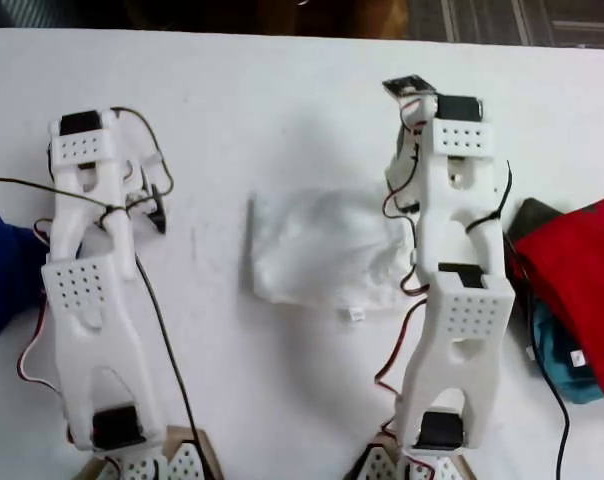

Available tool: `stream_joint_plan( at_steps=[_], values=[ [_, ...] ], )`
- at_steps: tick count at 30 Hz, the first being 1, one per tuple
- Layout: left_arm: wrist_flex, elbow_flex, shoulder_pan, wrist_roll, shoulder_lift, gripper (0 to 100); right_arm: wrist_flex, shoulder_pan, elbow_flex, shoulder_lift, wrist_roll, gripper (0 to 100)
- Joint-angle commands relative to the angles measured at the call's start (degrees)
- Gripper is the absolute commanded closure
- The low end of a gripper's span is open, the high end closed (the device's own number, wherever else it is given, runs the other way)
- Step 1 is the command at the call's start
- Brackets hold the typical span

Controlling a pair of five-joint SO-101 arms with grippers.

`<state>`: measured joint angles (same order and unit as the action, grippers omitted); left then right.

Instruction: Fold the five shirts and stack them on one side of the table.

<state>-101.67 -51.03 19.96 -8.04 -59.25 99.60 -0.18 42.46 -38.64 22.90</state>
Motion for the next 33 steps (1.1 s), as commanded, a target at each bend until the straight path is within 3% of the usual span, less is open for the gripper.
stream_joint_plan(
  at_steps=[1, 14, 22, 33],
  values=[
    [-0.1, 0.0, 0.8, 0.4, -0.4, 80, 2.0, -1.4, 3.5, 6.8, 0.2, 98.1],
    [-0.1, 0.1, 0.8, 0.4, -0.4, 80, 0.0, -11.1, -31.8, 27.9, -0.1, 98.1],
    [-0.1, 0.1, 0.8, 0.4, -0.4, 80, -7.3, -11.4, -42.1, 28.0, 0.1, 98.1],
    [-0.1, 0.2, 0.8, 0.4, -0.4, 80, -5.1, -11.1, -47.9, 28.0, 0.1, 98.1]
  ],
)
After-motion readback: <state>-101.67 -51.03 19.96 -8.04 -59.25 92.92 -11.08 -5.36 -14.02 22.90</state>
